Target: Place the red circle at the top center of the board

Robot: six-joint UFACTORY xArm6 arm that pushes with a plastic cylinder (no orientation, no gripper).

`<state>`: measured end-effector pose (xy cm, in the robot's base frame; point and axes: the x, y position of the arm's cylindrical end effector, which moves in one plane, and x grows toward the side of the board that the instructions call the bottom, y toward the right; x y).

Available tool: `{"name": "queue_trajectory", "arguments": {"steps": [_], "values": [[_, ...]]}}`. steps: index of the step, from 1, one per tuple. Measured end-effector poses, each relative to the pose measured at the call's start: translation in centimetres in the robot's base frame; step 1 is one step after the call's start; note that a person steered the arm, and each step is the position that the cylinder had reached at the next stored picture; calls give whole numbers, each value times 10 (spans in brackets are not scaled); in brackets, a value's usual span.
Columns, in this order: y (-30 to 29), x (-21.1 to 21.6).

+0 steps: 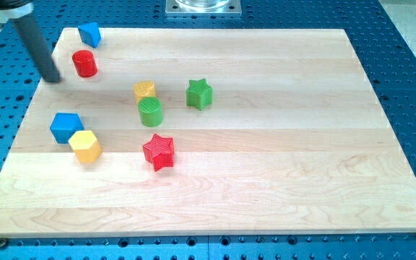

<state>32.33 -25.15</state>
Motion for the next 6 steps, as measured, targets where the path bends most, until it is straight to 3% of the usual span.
{"name": "queue_trajectory", "arguments": {"steps": [1,2,3,5,6], "values": [[93,-40],[142,-56],[67,-62],[201,-92],[187,-69]]}}
